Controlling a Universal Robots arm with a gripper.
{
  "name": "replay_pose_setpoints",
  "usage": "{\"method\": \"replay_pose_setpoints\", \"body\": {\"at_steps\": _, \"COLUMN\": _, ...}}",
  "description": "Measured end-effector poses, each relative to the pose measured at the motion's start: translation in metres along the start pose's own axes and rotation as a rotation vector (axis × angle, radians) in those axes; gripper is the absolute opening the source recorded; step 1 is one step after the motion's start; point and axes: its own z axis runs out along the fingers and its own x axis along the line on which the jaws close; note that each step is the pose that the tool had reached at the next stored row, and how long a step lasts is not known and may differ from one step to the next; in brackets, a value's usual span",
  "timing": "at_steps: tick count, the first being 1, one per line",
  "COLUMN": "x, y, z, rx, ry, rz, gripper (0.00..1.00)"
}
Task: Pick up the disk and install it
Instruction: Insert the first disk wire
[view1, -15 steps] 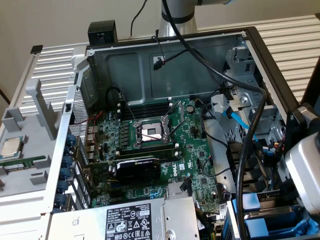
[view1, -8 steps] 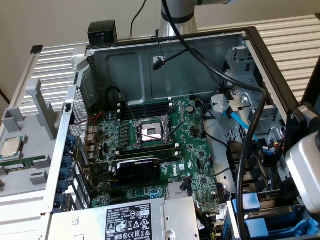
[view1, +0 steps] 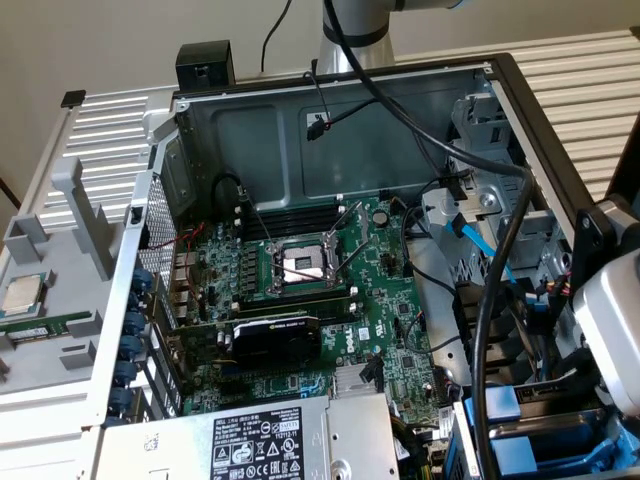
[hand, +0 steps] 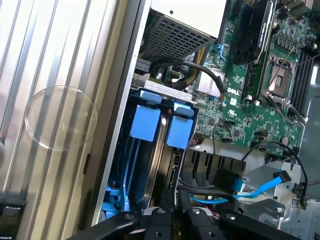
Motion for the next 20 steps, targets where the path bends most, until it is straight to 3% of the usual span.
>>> {"method": "replay_pose_setpoints", "body": {"at_steps": 6, "x": -0.004, "y": 0.0001, "z": -0.0026, "rx": -0.0009, "ry": 0.0039, "rz": 0.0, "gripper": 0.17}}
{"method": "replay_pose_setpoints", "body": {"at_steps": 9, "x": -0.005, "y": 0.0001, "z": -0.0031, "rx": -0.0024, "ry": 0.0109, "rz": 0.001, "gripper": 0.17}}
{"method": "replay_pose_setpoints", "body": {"at_steps": 12, "x": -0.008, "y": -0.0003, "z": -0.0031, "rx": -0.0051, "ry": 0.023, "rz": 0.001, "gripper": 0.17}}
{"method": "replay_pose_setpoints", "body": {"at_steps": 14, "x": -0.013, "y": -0.0012, "z": -0.0023, "rx": -0.0093, "ry": 0.0415, "rz": 0.002, "gripper": 0.17}}
{"method": "replay_pose_setpoints", "body": {"at_steps": 16, "x": -0.017, "y": -0.0022, "z": -0.0015, "rx": -0.0148, "ry": 0.0663, "rz": 0.003, "gripper": 0.17}}
{"method": "replay_pose_setpoints", "body": {"at_steps": 20, "x": -0.024, "y": -0.0039, "z": 0.0, "rx": -0.0287, "ry": 0.1282, "rz": 0.005, "gripper": 0.17}}
